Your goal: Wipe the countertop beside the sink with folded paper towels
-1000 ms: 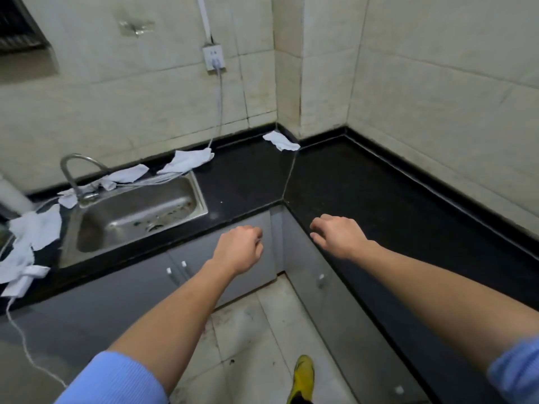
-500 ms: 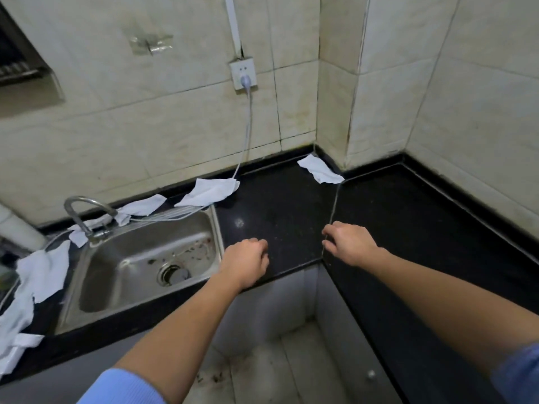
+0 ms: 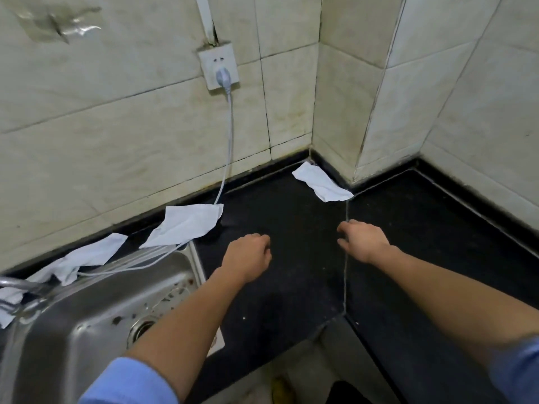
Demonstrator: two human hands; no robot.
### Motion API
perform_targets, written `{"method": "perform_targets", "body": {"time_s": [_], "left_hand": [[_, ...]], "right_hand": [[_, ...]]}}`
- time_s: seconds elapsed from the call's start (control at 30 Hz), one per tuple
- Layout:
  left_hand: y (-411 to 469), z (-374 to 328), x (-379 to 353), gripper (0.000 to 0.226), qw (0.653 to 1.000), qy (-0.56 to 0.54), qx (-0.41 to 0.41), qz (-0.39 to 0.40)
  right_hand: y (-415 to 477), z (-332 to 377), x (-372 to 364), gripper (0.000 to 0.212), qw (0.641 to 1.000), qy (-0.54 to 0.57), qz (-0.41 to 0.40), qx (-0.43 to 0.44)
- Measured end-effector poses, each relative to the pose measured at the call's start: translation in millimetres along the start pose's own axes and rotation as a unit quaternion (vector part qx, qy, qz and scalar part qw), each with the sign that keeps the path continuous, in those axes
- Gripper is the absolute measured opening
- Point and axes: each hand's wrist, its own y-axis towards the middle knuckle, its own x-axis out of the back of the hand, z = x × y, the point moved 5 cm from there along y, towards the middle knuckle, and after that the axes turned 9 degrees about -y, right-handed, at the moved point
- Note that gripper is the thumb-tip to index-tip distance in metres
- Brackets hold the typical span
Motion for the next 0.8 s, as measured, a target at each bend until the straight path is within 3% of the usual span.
{"method": "perform_targets", "body": {"time_s": [0.2,0.53,0.7,0.8], "left_hand": [[55.1,16.3,-18.2,0.020,0.999,-0.031,-0.007,0.039],[104.0,64.7,-46.3,0.021,0.994,-0.036,0.061,0.082],[102.4,86.6,-59.2,0.021,0.993,-0.042,0.072,0.089],[98.1,98.9,-64.1,0.022,0.991,-0.058,0.085,0.089]], "right_hand": [[75.6,-9.1,-17.1,0.038,0.999,0.016,0.032,-0.013],[219.2,-21.8,-62.5,0.054,0.992,0.095,0.045,-0.076],[249.6,-28.1,-91.8,0.042,0.974,0.172,0.060,-0.134],[249.1,-17.8,-81.4,0.031,0.964,0.225,0.074,-0.122]]}}
